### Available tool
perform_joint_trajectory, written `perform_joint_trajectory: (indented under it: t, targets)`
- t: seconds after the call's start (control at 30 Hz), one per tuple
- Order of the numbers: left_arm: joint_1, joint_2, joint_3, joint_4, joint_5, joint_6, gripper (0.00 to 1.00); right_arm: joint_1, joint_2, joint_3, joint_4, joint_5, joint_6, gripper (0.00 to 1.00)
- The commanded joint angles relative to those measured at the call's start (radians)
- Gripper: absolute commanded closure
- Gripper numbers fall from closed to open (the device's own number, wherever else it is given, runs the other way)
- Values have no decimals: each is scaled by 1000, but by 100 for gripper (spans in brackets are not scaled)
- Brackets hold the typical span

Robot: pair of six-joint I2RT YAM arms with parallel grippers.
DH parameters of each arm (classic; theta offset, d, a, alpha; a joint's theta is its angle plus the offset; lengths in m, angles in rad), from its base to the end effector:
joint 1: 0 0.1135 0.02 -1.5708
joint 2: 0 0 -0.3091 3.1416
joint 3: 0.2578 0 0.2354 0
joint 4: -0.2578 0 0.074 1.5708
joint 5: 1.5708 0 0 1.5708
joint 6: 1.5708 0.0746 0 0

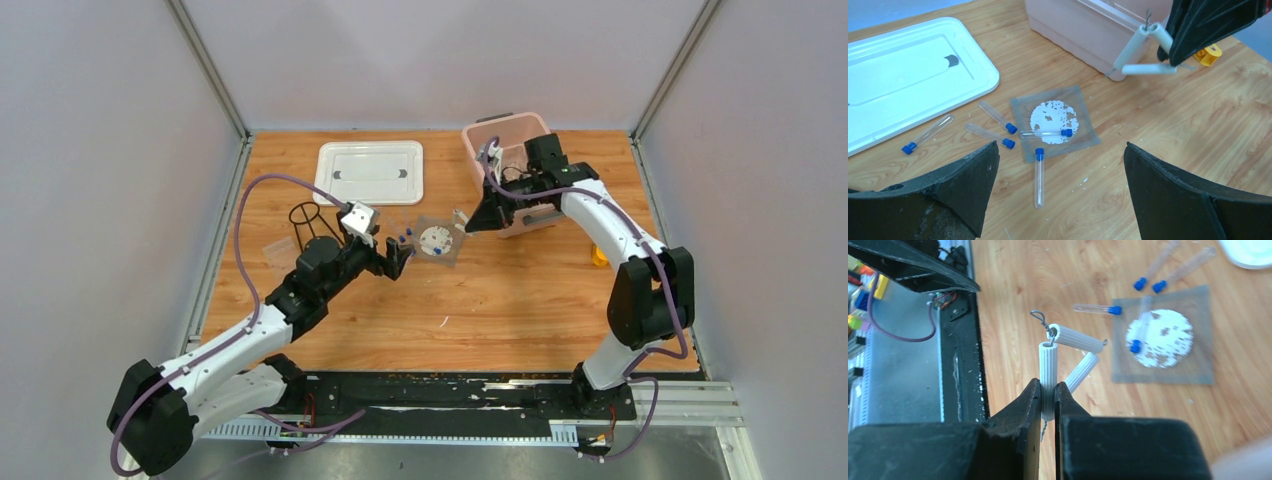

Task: Organize the chemistry lab equipment
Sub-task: Place the chemistry item in the storage box.

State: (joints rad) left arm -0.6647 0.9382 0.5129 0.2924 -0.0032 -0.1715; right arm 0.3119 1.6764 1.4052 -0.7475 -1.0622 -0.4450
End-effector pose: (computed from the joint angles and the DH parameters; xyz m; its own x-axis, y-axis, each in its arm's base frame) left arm 0.1707 -0.1334 0.3039 -0.2076 -0.0541 -0.9767 0.5875 0.7914 -0.1687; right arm 0.3091 0.1681 0.3238 -0.4794 -0.3748 -0.7935 -0.8772 0.1790 0.4455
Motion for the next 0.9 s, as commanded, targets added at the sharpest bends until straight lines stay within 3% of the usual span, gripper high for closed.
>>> perform_joint_trajectory:
  t: [0.0, 0.33, 0.6, 0.87]
  targets:
    - [18, -35, 3, -17, -49, 20, 0, -89, -71, 65, -18, 33, -48, 100]
    - [30, -86, -20, -51, -63, 29, 0, -248, -2, 221, 32, 179, -23, 100]
    - [39, -128, -28, -92, -93, 41, 0, -259, 248, 468, 83, 327, 62, 97]
    - [44, -144, -31, -117, -114, 44, 0, -252, 488, 690, 81, 375, 126, 97]
